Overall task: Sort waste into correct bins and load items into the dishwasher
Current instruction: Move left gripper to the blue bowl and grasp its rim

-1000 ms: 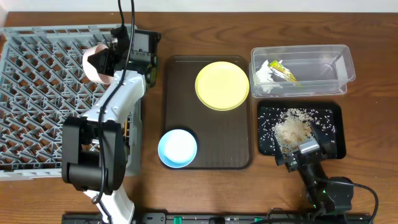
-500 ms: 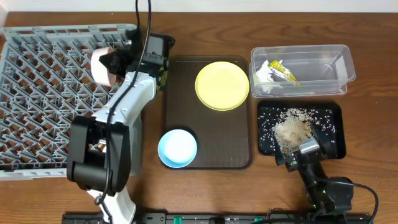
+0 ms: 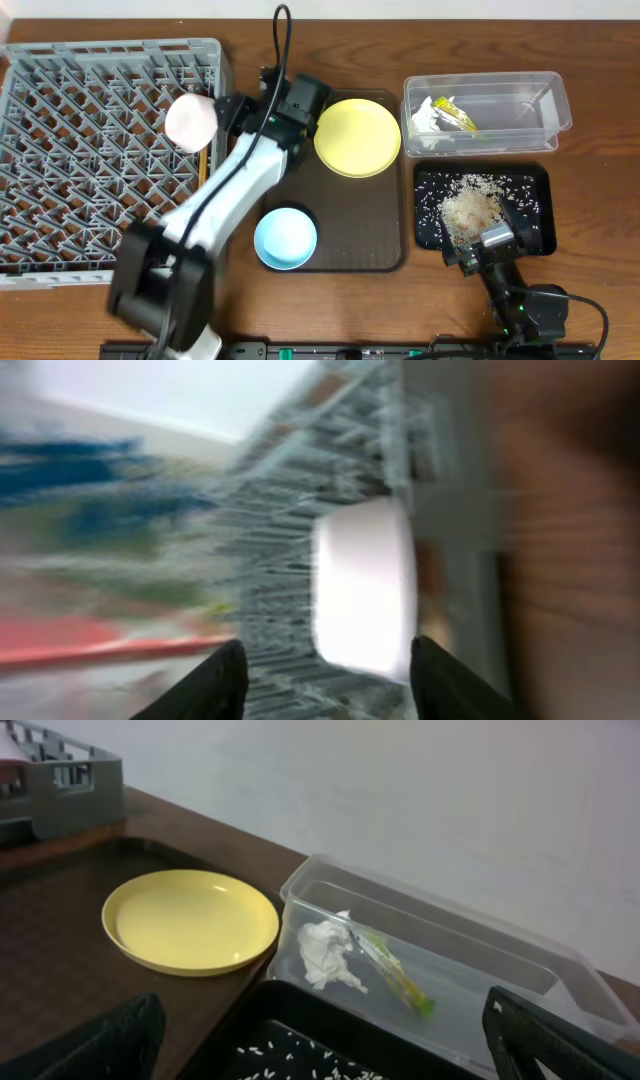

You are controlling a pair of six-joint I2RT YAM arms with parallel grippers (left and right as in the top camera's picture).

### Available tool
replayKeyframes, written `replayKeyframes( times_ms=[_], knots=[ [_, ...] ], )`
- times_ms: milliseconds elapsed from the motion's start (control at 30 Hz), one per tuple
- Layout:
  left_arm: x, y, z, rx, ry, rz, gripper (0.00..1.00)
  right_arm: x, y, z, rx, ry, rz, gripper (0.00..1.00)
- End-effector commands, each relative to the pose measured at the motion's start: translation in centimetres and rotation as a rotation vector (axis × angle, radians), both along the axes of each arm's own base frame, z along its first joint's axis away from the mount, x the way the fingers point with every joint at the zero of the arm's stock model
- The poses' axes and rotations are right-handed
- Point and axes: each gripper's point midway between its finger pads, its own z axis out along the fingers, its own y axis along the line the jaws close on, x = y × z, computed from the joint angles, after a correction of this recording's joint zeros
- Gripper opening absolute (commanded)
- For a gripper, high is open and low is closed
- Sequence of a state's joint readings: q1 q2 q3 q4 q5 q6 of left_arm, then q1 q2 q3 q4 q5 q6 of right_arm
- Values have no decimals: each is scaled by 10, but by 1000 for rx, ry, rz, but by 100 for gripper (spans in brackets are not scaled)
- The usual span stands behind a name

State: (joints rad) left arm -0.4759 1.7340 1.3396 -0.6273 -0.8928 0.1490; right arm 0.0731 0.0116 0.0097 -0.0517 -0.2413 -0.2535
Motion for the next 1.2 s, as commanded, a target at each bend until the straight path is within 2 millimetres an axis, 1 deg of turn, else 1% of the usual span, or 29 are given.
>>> replayKeyframes(
  times_ms=[0,67,133,200,233,300,367,433,500,633,767,900,967,1067,1167],
  knots=[
    [-21,-42,16,-413,-11,-78,55,1,-3,-1,13,3,-14,99],
    [-44,-56,22,-567,43,-102,56,1,-3,-1,13,3,-14,99],
    [-73,-68,26,-723,107,-88,56,1,-3,-1,13,3,-14,99],
    [-104,-67,27,-828,168,-5,56,1,-3,-1,13,3,-14,99],
    [-112,-66,25,-846,190,26,56,1,-3,-1,13,3,-14,99],
    [-138,-62,16,-871,272,113,56,1,-3,-1,13,3,-14,99],
    [-158,-58,4,-862,357,170,55,1,-3,-1,13,3,-14,99],
    [-171,-55,-10,-850,415,216,55,1,-3,-1,13,3,-14,99],
    [-182,-53,-28,-858,459,264,55,1,-3,-1,13,3,-14,99],
    [-193,-48,-63,-880,504,332,54,1,-3,-1,13,3,-14,99],
    [-190,-38,-98,-896,477,368,48,1,-3,-1,13,3,-14,99],
    [-193,-32,-128,-907,460,377,47,1,-3,-1,13,3,-14,99],
    [-196,-32,-135,-911,464,377,44,1,-3,-1,13,3,-14,99],
    [-198,-32,-140,-908,470,371,43,1,-3,-1,13,3,-14,99],
    [-195,-32,-141,-905,465,343,36,1,-3,-1,13,3,-14,99]
  ],
)
